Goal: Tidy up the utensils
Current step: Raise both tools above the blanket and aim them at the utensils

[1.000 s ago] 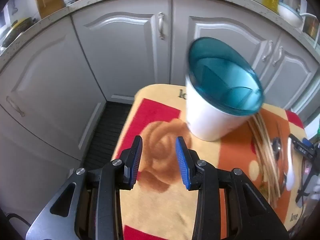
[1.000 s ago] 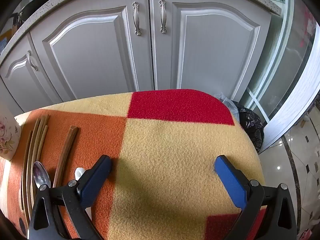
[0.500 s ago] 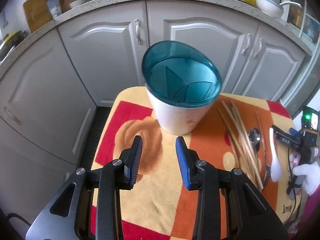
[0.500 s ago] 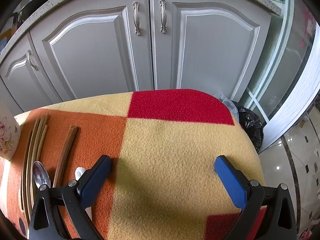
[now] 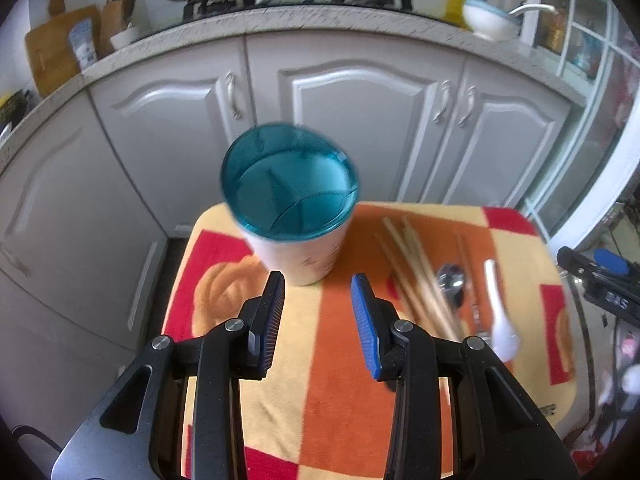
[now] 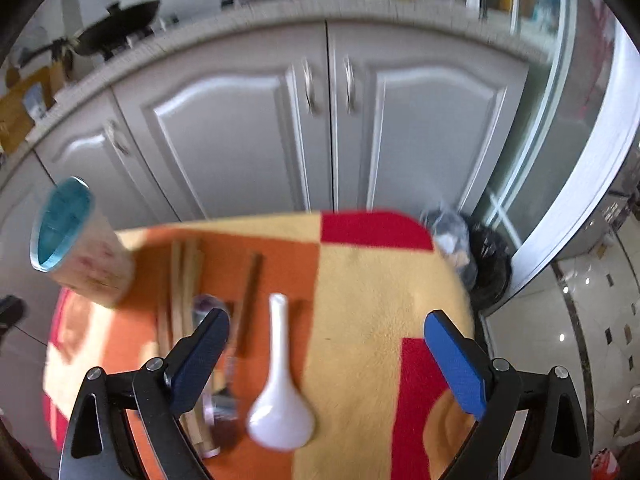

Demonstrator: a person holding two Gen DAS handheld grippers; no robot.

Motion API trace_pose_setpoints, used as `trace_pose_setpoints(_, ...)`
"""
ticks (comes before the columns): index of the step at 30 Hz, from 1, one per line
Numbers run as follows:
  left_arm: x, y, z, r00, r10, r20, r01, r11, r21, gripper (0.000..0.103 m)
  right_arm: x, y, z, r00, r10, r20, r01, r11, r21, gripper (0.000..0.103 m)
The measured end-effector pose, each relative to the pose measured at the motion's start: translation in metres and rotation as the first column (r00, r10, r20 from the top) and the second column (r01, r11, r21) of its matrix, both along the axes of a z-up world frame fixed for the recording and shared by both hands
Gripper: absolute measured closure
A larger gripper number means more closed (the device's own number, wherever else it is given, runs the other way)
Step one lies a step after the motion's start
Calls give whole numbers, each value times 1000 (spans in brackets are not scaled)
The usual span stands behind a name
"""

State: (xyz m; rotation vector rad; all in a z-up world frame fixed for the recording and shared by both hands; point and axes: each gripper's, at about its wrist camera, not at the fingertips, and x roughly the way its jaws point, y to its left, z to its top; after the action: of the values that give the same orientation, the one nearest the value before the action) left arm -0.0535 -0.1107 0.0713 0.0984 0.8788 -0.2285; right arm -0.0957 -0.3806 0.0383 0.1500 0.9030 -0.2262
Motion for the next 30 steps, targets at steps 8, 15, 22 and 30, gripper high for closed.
trace_pose_setpoints(8,-14,-14,42,996,-39,79,42,998,-44,70,-26,32,75,993,2,118,1,1000,-25,5)
trace_pose_setpoints(15,-25,-18,61,991,-46,128,54,997,-60,70,-34,45,99,986,-1,167,9,999,-44,5)
trace_pose_setpoints(22,-29,-18,70,988,-49,146,60,996,-68,70,-39,50,112,982,15,187,-5,999,-54,5)
trace_pose_setpoints(30,-33,-19,72,985,-48,163,61,996,-73,70,-41,53,117,980,23,199,-10,998,-69,5)
